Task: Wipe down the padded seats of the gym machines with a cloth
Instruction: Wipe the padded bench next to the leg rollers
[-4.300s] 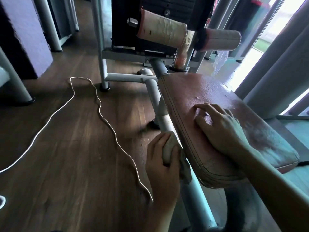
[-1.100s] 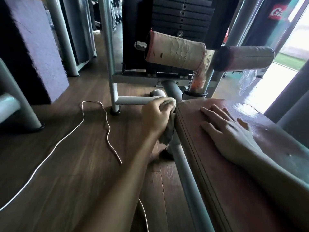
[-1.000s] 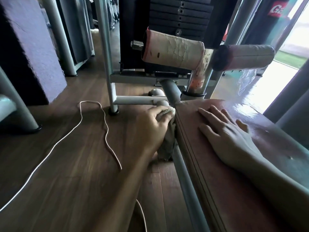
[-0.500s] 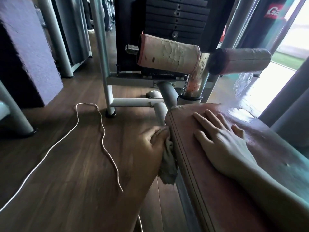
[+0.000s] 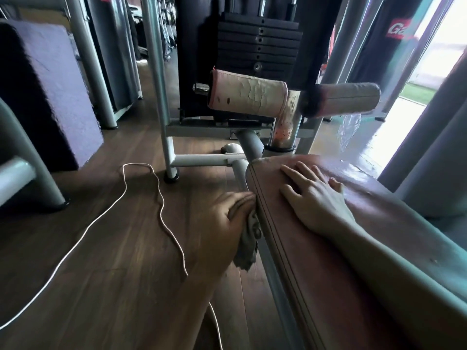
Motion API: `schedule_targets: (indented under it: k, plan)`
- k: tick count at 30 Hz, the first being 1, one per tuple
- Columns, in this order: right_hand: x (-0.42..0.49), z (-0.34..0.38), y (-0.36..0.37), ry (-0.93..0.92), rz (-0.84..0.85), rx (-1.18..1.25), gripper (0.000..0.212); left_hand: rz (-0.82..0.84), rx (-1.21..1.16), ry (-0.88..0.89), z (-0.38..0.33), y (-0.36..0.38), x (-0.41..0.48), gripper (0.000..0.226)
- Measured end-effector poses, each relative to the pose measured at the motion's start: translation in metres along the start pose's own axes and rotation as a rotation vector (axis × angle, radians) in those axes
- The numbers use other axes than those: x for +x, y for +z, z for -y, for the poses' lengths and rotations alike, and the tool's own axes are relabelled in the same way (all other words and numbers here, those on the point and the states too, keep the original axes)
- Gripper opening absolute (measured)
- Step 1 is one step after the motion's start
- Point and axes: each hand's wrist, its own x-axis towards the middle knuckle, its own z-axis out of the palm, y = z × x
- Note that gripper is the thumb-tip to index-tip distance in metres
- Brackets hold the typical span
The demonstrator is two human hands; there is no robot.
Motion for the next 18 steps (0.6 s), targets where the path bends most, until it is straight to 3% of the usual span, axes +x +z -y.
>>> schedule_targets:
  k: [2,6,8,10,13,16,18]
  plan:
    - [0.004,-0.006,0.004,0.001,-0.082,0.102,0.045,-0.004,0.008,-0.021,-0.018,-0.002,-0.003,0.010]
    - [-0.006,-0.014,-0.005,0.096,-0.360,0.606,0.033,-0.010,0.167,0.025,-0.055,-0.005,0.010,0.011]
    - [-0.022,-0.024,-0.020,0.106,-0.335,0.679,0.033,0.050,0.192,0.001,-0.070,-0.004,0.023,0.011]
    - [-0.046,-0.046,-0.037,0.029,-0.208,0.552,0.032,0.159,0.172,-0.050,-0.088,0.000,0.030,0.008]
    - [-0.082,-0.106,-0.056,-0.140,-0.006,0.089,0.033,0.280,0.121,-0.036,-0.115,0.016,0.034,0.005]
    - [-0.108,-0.146,-0.059,-0.073,0.147,0.046,0.044,0.434,0.180,0.023,-0.132,0.036,0.036,0.019]
    - [-0.116,-0.152,-0.055,-0.081,0.119,0.080,0.048,0.565,0.284,0.041,-0.135,0.044,0.035,0.042]
